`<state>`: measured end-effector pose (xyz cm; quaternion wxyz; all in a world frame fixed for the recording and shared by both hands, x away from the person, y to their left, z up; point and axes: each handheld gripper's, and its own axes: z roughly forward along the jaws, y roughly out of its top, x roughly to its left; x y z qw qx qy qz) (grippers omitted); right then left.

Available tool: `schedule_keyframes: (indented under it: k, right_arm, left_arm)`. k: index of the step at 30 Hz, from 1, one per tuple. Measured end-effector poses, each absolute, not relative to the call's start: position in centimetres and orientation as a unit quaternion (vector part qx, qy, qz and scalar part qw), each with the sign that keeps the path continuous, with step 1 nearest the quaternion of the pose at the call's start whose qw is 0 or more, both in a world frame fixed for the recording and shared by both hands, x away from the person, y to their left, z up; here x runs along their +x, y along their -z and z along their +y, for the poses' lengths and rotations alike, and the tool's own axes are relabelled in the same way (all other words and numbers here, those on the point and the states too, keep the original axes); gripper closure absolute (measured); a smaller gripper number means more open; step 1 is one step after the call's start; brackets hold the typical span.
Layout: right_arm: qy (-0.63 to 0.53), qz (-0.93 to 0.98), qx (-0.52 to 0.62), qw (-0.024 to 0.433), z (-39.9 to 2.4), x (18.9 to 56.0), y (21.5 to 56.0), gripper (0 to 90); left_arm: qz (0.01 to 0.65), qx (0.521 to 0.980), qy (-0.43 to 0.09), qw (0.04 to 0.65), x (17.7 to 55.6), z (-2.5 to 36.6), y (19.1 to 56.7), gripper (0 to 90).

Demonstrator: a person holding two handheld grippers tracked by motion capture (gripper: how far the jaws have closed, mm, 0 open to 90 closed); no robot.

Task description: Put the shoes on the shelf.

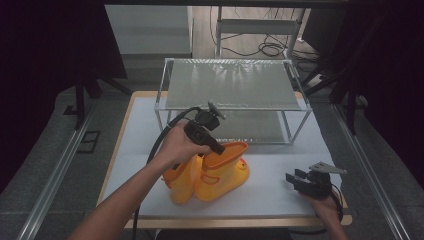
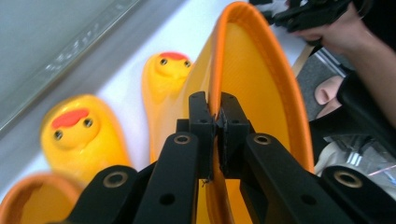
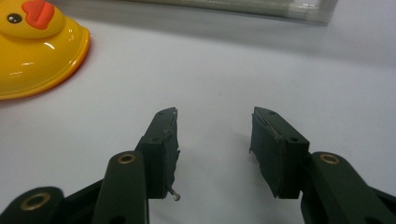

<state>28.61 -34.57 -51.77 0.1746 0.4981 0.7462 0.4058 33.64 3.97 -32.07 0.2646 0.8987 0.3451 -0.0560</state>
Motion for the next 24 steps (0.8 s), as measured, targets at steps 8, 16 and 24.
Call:
schedule_keyframes:
  k: [8, 16, 24]
  right_arm:
    - [-0.405, 0.747, 0.498, 0.175, -34.6, 28.6, 51.8, 50.6]
    - [-0.405, 0.746, 0.497, 0.179, -34.5, 28.6, 51.8, 50.5]
    - [-0.406, 0.746, 0.497, 0.179, -34.6, 28.5, 51.7, 50.5]
  left_arm:
    - [0.339, 0.903, 0.070, 0.254, 32.4, 5.4, 33.0, 83.2]
    - [0.340, 0.899, 0.060, 0.269, 32.5, 6.1, 32.5, 70.9]
    - [0.330, 0.889, 0.053, 0.313, 32.6, 6.9, 31.2, 53.5]
